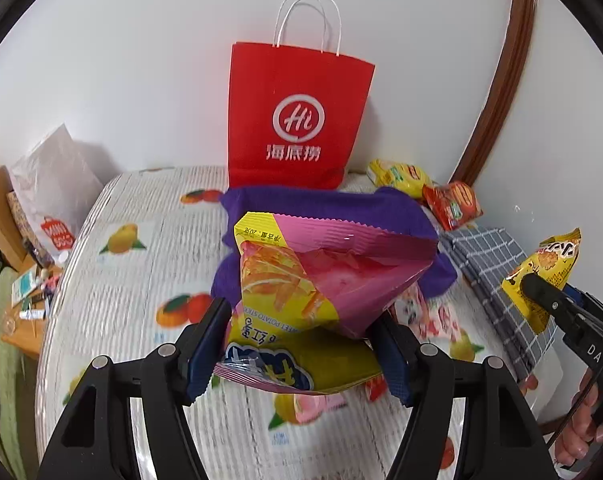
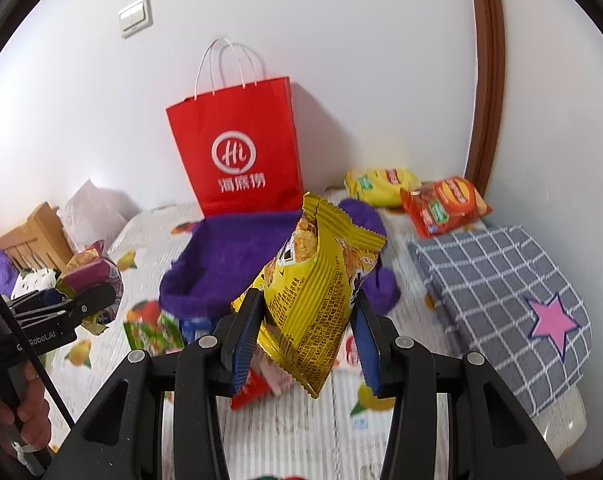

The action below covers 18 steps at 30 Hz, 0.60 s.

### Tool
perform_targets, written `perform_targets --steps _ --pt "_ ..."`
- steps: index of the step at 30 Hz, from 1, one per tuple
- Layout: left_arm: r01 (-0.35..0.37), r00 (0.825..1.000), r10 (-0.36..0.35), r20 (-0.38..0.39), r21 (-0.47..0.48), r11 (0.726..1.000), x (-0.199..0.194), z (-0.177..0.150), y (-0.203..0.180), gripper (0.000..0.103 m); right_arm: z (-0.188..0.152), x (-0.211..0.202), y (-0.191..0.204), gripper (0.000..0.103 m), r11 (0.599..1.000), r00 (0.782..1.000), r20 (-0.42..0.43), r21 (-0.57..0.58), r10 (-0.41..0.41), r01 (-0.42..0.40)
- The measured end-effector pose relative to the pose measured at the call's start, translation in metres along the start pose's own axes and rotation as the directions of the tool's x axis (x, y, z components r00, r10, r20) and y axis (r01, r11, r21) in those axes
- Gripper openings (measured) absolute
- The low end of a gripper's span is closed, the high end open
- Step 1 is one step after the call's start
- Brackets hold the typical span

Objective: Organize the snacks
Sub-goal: 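Lift the yellow bag with the right tool while the left tool grasps and lifts the pink-yellow bag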

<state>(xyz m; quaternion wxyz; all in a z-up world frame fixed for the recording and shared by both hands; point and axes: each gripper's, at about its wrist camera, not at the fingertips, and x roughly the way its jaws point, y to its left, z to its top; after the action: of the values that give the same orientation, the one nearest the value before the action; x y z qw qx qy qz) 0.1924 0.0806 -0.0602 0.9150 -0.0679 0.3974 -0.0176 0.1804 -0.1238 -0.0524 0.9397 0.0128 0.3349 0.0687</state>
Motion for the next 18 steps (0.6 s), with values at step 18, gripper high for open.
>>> perform_targets --steps 18 --pt "0.03 0.998 -0.031 0.046 0.018 0.999 0.042 0.102 -0.007 0.066 0.083 0.075 0.003 0.044 0.999 1.0 -0.002 -0.02 0.028 -0.028"
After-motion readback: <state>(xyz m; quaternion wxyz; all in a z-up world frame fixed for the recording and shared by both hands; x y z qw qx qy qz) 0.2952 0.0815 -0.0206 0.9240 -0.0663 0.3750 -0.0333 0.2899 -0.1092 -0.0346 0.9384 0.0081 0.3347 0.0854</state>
